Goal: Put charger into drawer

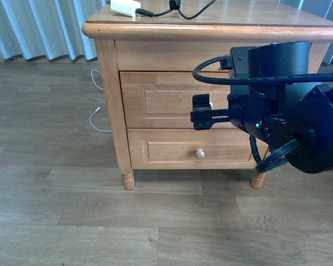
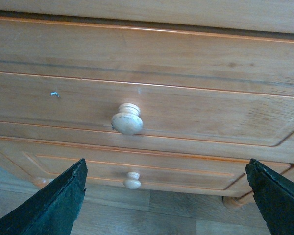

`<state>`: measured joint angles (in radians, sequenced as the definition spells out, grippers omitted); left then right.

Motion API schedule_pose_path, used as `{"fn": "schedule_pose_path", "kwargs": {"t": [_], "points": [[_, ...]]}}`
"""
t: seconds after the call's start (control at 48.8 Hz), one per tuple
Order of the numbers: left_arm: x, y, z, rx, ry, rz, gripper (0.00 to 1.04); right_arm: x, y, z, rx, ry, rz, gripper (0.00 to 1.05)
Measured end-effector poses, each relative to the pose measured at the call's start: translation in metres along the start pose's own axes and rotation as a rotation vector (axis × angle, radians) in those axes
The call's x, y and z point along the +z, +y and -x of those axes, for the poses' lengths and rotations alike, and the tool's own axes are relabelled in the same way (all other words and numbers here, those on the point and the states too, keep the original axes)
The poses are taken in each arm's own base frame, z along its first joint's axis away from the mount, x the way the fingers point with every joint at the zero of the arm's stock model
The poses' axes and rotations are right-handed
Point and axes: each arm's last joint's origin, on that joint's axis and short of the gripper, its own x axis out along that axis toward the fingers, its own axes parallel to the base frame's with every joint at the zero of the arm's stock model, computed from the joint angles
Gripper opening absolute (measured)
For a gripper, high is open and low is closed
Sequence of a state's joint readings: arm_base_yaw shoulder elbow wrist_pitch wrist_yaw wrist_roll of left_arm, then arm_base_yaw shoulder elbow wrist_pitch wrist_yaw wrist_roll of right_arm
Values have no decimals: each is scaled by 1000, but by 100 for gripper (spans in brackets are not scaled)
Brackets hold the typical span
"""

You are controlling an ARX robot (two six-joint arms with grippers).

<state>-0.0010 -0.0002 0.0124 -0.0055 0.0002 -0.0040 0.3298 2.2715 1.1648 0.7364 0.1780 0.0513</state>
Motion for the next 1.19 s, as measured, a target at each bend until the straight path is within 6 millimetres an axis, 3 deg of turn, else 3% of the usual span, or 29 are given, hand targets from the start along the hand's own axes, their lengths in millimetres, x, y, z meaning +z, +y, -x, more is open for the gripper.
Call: {"fn": "schedule_pose_path", "kwargs": {"t": [0.267,0.738,1.19], "points": [[0,0,0,0,0,0,99,-7,18,-31,24,-4,-16,97],[0,0,0,0,0,0,99,-6,15,-59,-1,-14,-24,97],[0,0,0,0,0,0,99,-13,14,-65,-26,-4,-37,96]]}}
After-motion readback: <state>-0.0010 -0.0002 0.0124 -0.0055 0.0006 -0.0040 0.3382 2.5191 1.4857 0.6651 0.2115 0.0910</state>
